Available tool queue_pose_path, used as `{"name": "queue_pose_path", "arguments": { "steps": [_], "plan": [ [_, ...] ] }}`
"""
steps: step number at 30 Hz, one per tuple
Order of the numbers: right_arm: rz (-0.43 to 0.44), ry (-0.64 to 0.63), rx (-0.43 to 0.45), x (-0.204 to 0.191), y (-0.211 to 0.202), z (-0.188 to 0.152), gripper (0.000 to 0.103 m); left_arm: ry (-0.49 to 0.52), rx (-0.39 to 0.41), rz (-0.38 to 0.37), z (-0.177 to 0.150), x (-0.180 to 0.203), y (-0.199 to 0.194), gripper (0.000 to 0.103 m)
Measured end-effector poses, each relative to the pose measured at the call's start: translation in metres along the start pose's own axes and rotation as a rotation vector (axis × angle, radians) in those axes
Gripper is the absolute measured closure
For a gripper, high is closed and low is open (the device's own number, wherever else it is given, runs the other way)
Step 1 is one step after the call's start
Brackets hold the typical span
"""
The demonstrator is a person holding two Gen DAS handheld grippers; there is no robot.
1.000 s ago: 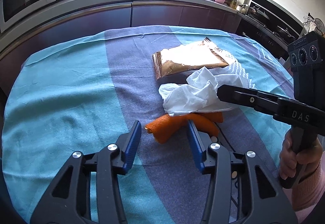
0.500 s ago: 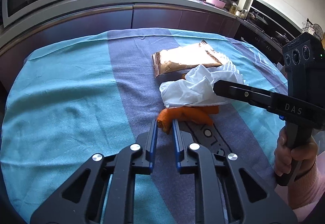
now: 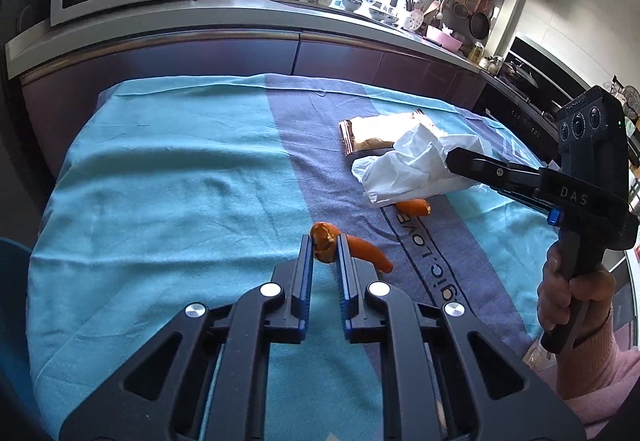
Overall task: Collect trash
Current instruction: 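Carry the orange peel and white tissue over to the teal bin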
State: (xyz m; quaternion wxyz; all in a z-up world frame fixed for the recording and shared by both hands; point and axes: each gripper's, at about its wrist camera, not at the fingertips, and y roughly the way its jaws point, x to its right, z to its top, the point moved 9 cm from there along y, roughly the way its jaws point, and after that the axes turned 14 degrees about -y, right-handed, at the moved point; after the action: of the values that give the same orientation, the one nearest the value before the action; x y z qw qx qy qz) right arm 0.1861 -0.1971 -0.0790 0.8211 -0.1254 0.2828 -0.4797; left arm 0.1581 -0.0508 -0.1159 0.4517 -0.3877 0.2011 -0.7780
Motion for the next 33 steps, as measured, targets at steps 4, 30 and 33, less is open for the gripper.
{"name": "queue_pose_path", "arguments": {
  "steps": [4, 30, 33],
  "plan": [
    [0.031, -0.018, -0.004, -0.016, 0.006, 0.004, 0.097, -0.040, 0.033, 0.011, 0.001, -0.020, -0.022, 0.091],
    [0.254, -0.163, -0.081, -0.141, 0.075, 0.018, 0.097, -0.233, 0.245, 0.167, 0.002, -0.143, -0.155, 0.091],
    [0.278, -0.178, -0.091, -0.154, 0.086, 0.022, 0.097, -0.256, 0.273, 0.195, 0.003, -0.160, -0.171, 0.091]
  ]
}}
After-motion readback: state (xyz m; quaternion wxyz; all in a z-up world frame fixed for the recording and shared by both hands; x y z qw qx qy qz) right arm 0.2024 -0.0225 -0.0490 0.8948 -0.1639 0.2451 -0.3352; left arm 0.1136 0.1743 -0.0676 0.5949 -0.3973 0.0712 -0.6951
